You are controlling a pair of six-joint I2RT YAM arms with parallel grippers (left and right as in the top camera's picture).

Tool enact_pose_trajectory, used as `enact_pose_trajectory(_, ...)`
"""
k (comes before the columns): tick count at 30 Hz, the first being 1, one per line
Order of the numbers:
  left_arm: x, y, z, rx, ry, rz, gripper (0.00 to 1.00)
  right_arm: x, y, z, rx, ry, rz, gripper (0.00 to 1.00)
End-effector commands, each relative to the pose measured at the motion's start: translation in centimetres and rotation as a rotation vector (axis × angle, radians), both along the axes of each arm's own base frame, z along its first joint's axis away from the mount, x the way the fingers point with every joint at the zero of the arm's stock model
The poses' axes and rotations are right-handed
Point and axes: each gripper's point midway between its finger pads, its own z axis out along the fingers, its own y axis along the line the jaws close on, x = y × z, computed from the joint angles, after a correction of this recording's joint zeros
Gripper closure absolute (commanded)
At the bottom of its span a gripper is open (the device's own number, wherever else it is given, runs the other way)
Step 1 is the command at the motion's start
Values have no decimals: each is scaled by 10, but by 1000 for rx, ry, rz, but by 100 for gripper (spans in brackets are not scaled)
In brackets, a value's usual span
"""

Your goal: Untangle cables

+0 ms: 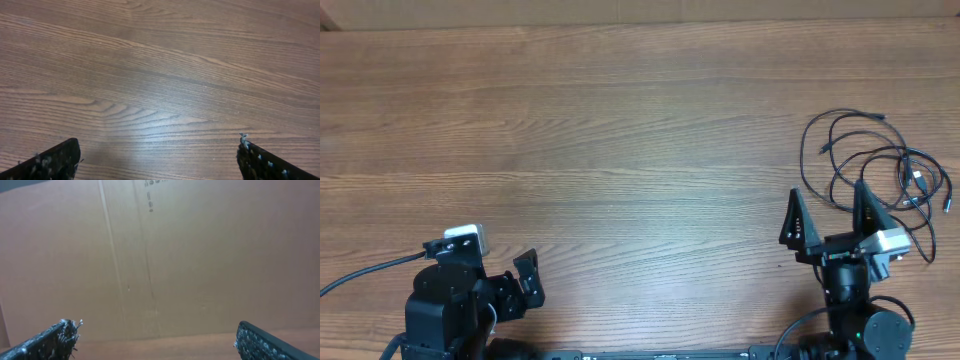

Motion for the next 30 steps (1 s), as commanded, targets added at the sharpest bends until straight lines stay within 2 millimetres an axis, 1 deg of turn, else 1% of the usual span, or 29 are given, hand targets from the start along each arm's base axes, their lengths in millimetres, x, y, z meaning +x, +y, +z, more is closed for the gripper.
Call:
enact_pose_trajectory(1,-1,3,-1,2,-3,17,1,1,0,-12,-1,-18,-3,0)
enact_pose_trajectory(4,-1,3,-1,2,-3,17,0,5,-1,-24,-2,4,-10,0)
enact_pose_trajectory(7,-1,3,-1,2,-3,17,0,10,-3,-41,-9,40,-25,0)
enact_pose_trajectory(10,-1,3,-1,2,-3,17,0,15,-6,-60,-13,118,-48,0)
enact_pose_trajectory(14,-1,3,-1,2,-3,17,0,19,-6,-89,-74,235,-58,0)
enact_pose_trajectory(16,-1,3,-1,2,-3,17,1,19,-4,-110,-87,319,-49,0)
enact_pose_trajectory(17,-1,3,-1,2,-3,17,1,19,-3,-115,-92,337,-37,0)
enact_pose_trajectory(30,-1,3,-1,2,-3,17,1,19,-1,-114,-92,334,-27,0)
